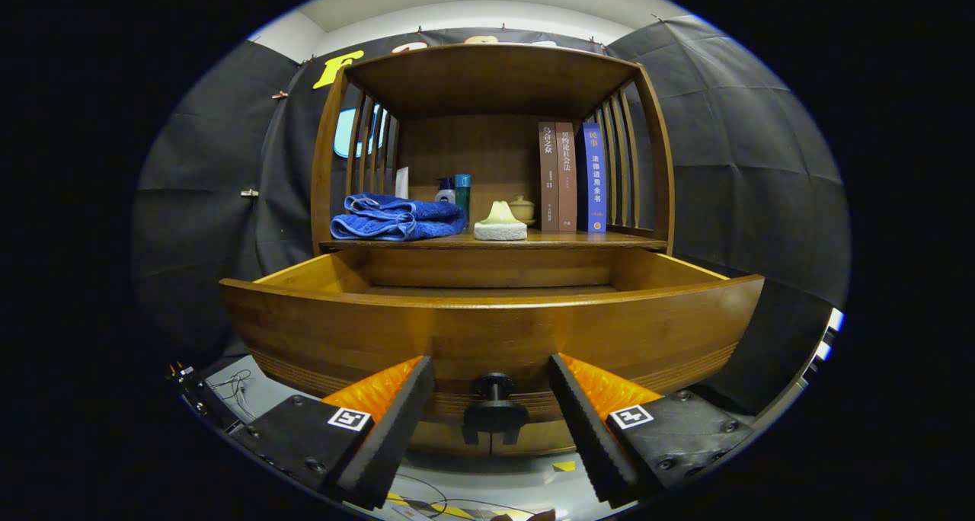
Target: Pull open the drawer, take out the items inside it, and place them on the countertop above the cabinet.
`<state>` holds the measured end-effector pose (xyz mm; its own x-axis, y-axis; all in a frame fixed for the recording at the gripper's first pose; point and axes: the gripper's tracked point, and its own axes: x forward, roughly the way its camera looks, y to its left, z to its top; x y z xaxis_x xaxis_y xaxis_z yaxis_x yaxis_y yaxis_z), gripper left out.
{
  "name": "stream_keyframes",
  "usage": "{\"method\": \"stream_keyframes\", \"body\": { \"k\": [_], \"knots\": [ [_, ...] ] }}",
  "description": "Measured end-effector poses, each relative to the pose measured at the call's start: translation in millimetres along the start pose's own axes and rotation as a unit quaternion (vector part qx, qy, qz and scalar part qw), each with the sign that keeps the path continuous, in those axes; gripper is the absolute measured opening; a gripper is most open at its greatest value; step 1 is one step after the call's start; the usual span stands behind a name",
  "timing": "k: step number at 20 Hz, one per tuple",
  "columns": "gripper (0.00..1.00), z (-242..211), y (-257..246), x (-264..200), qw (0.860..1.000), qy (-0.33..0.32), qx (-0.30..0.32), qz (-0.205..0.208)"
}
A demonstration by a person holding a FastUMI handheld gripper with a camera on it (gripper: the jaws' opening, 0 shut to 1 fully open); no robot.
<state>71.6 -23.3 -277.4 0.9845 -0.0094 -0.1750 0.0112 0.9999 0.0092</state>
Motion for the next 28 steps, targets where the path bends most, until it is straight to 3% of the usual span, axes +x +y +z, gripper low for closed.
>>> {"method": "stream_keyframes", "body": {
  "k": [10, 28],
  "knots": [
    [0.99, 11, 3, 15, 1.000, 0.009, 0.013, -0.001],
    [0.99, 31, 7, 137, 1.000, -0.001, -0.015, -0.005]
  ]
}}
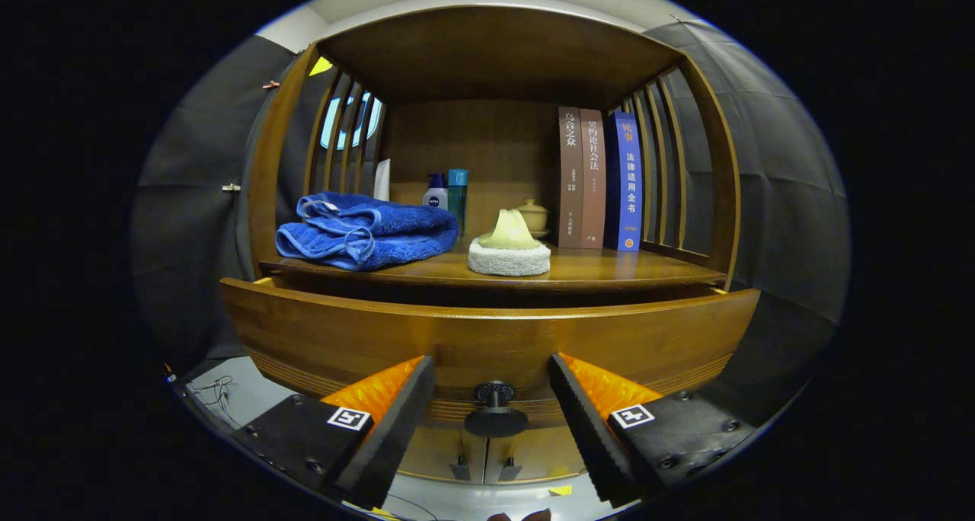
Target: Pull open the drawer, take out the items inside it, and place them on the countertop above the cabinet.
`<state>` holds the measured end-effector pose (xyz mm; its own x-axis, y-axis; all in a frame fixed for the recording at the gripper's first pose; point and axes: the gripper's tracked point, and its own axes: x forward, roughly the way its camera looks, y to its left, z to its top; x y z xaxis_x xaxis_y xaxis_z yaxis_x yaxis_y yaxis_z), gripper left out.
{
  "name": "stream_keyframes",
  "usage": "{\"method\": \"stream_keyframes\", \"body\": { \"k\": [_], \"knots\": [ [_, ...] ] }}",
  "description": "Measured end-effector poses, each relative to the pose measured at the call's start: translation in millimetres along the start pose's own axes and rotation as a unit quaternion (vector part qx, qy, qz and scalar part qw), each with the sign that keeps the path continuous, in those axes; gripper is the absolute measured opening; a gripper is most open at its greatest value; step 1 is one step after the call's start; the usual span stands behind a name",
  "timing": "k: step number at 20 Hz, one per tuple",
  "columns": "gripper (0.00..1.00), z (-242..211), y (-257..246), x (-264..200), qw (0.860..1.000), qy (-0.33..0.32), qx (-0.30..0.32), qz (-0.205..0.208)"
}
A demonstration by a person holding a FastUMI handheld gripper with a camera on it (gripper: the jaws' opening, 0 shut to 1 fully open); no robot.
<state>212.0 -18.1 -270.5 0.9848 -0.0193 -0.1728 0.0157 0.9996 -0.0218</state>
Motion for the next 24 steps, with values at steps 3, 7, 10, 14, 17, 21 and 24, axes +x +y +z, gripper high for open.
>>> {"method": "stream_keyframes", "body": {
  "k": [3, 7, 10, 14, 17, 21, 24],
  "knots": [
    [0.99, 1, -1, 13, 1.000, -0.001, -0.005, -0.001],
    [0.99, 3, 0, 31, 1.000, 0.000, -0.009, -0.001],
    [0.98, 2, 0, 34, 1.000, 0.001, -0.011, -0.007],
    [0.98, 3, 2, 33, 1.000, 0.001, -0.011, -0.007],
    [0.99, 7, 0, 30, 1.000, 0.004, -0.017, -0.007],
    [0.98, 40, -3, 6, 1.000, -0.021, -0.013, -0.006],
    [0.99, 70, -5, -23, 0.999, -0.035, -0.005, -0.002]
  ]
}}
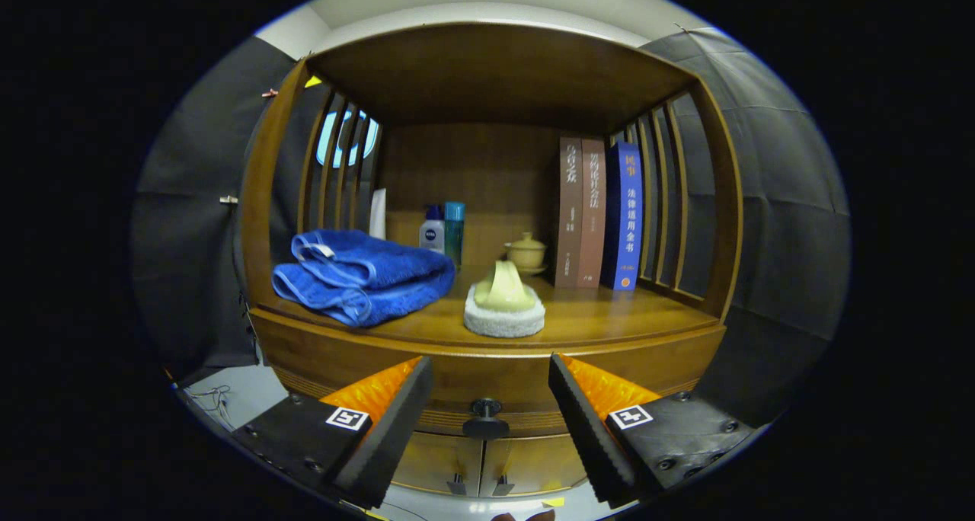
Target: Pull open the drawer, take out the items inside it, and place them on the countertop above the cabinet.
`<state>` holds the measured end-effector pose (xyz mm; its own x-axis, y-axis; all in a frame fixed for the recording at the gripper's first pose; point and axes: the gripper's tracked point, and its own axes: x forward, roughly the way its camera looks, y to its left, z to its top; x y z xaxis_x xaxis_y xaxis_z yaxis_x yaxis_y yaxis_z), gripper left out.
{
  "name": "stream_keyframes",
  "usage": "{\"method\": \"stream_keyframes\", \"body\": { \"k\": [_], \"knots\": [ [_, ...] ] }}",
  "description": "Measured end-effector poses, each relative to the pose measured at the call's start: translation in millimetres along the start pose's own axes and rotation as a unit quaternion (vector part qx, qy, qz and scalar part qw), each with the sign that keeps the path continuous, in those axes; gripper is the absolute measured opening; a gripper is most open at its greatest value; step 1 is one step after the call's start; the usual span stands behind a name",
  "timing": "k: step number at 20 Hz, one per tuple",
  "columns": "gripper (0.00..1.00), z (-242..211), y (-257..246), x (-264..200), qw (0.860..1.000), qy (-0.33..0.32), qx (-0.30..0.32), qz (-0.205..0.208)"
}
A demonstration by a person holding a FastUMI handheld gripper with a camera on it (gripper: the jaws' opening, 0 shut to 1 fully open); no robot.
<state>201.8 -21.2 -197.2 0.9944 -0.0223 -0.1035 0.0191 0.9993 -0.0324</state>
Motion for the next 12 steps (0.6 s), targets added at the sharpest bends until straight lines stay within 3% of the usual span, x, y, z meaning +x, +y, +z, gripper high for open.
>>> {"method": "stream_keyframes", "body": {
  "k": [6, 12],
  "knots": [
    [0.99, 70, 7, -64, 0.999, -0.024, -0.014, 0.017],
    [0.98, 117, 18, -124, 0.999, -0.036, 0.017, 0.037]
  ]
}}
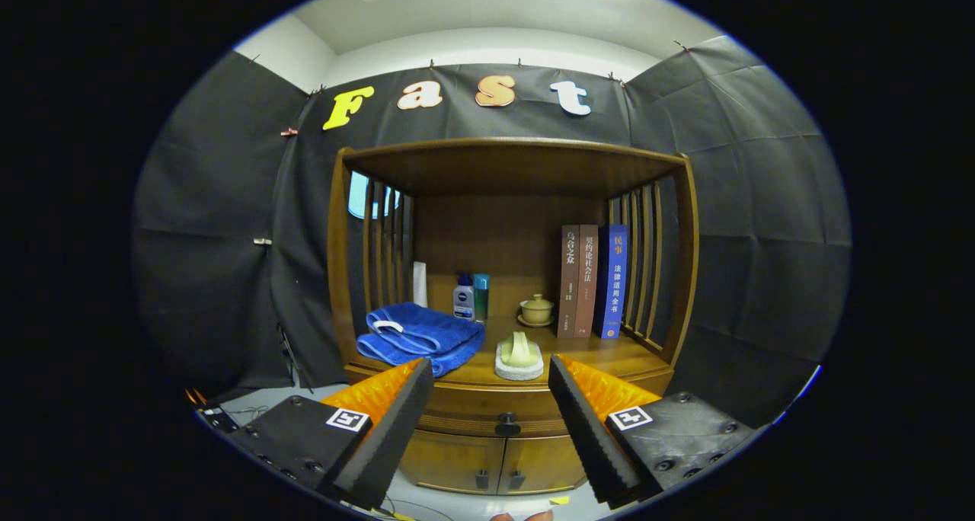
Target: Pull open the drawer, take out the items inside it, and place them on the countertop above the cabinet.
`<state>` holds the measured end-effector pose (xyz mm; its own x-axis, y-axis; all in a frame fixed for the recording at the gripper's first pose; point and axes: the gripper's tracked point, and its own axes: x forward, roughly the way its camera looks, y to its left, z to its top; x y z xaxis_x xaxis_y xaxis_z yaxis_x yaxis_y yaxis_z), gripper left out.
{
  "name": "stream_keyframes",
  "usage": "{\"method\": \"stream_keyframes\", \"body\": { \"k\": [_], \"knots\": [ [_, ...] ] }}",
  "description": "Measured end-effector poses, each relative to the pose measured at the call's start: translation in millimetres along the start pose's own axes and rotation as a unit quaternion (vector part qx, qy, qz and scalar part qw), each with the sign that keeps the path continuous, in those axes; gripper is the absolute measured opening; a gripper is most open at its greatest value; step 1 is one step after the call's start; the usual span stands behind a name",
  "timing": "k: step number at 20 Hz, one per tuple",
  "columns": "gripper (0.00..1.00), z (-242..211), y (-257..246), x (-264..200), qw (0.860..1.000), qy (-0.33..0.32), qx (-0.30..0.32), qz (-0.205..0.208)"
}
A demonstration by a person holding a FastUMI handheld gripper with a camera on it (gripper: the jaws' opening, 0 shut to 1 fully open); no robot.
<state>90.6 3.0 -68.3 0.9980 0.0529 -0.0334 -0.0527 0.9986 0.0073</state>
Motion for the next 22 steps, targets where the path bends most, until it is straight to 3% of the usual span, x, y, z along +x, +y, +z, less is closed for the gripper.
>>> {"method": "stream_keyframes", "body": {
  "k": [11, 22],
  "knots": [
    [0.98, 45, 2, -72, 1.000, -0.009, 0.003, 0.004],
    [0.98, 57, 13, -82, 0.999, -0.018, 0.016, 0.021]
  ]
}}
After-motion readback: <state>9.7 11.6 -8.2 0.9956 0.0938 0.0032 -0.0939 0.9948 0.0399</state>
